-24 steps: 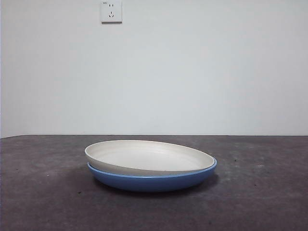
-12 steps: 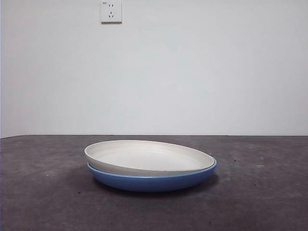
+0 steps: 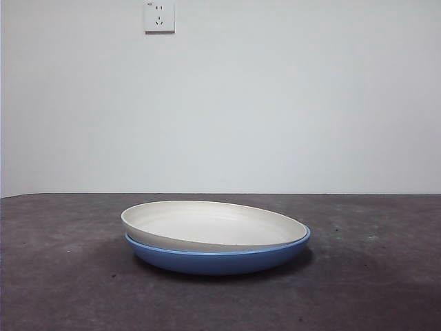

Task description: Pick up the white plate, put it on the blue plate, put it on desk

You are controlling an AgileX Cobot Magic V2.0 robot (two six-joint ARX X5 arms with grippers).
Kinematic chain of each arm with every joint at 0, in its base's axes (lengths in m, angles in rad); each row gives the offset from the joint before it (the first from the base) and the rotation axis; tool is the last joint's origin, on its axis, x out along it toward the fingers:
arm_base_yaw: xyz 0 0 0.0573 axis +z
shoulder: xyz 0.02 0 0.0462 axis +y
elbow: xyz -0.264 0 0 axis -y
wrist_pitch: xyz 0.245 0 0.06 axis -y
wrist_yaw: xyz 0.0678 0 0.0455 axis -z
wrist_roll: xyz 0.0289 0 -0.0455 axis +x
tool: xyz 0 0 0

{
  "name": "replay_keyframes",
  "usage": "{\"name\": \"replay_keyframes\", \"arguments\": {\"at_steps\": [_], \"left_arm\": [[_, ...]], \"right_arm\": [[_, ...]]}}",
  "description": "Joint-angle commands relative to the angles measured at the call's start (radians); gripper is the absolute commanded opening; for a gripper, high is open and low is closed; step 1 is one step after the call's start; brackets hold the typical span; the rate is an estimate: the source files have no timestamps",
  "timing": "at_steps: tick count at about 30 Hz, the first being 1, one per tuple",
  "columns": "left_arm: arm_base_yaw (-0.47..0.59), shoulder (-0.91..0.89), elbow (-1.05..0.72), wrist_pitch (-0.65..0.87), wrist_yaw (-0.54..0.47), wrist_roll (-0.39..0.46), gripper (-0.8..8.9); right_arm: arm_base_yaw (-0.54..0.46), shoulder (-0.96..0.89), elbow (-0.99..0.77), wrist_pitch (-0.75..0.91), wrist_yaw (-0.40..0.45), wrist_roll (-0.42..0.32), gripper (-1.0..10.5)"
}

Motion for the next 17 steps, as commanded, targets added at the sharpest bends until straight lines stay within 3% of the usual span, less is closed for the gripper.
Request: {"name": "replay_keyframes", "arguments": {"at_steps": [1, 10, 17], "left_arm": [[0.001, -0.002, -0.021, -0.005, -0.002, 0.011, 0.21], [0.001, -0.002, -0.021, -0.005, -0.002, 0.011, 0.21], [0.001, -0.002, -0.021, -0.005, -0.002, 0.011, 0.21]], "right_arm": [[-0.037, -0.026, -0.05, 0.014, 0.061, 0.007, 0.3], [-0.168, -0.077, -0.129, -0.066, 0.077, 0.06, 0.3], [-0.203, -0.127, -0.148, -0.155, 0.084, 0.111, 0.3]]}}
